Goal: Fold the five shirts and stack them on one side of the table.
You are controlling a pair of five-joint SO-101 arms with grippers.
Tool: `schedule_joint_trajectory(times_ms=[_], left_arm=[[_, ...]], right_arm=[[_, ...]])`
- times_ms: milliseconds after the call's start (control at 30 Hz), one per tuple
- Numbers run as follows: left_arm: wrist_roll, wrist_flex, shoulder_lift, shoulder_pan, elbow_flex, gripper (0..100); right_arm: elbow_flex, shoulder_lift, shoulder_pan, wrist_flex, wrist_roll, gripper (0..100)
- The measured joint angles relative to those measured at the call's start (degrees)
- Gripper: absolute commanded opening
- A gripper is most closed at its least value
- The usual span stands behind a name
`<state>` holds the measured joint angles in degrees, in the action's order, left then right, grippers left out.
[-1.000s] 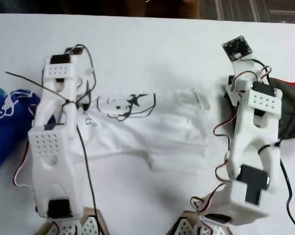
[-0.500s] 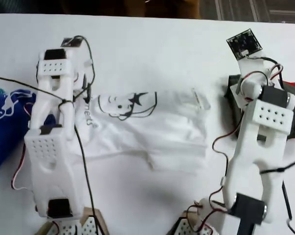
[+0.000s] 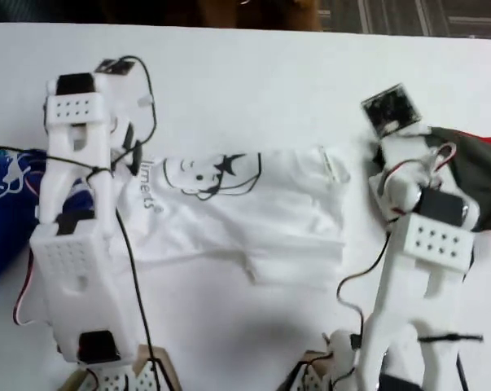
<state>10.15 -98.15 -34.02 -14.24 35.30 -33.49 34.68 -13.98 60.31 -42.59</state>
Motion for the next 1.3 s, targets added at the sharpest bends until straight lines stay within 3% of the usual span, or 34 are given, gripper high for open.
schedule_joint_trajectory(times_ms=[267, 467, 933, 1300], left_arm=[[0.0, -1.8, 8.2, 0.2, 0.0, 16], [0.0, -1.8, 12.1, 0.3, -6.2, 14], [3.7, 23.0, 41.8, 0.2, -54.2, 16], [3.9, 34.1, 47.6, 0.2, -73.8, 16]], right_arm=[[-11.9, 10.7, 8.8, 0.0, 0.0, 2.0], [-13.3, 11.3, 9.3, 1.1, 0.0, 2.0], [-13.3, 11.3, 8.1, 3.4, -1.0, 2.1], [-13.3, 12.0, 4.7, 18.1, -4.5, 2.2]])
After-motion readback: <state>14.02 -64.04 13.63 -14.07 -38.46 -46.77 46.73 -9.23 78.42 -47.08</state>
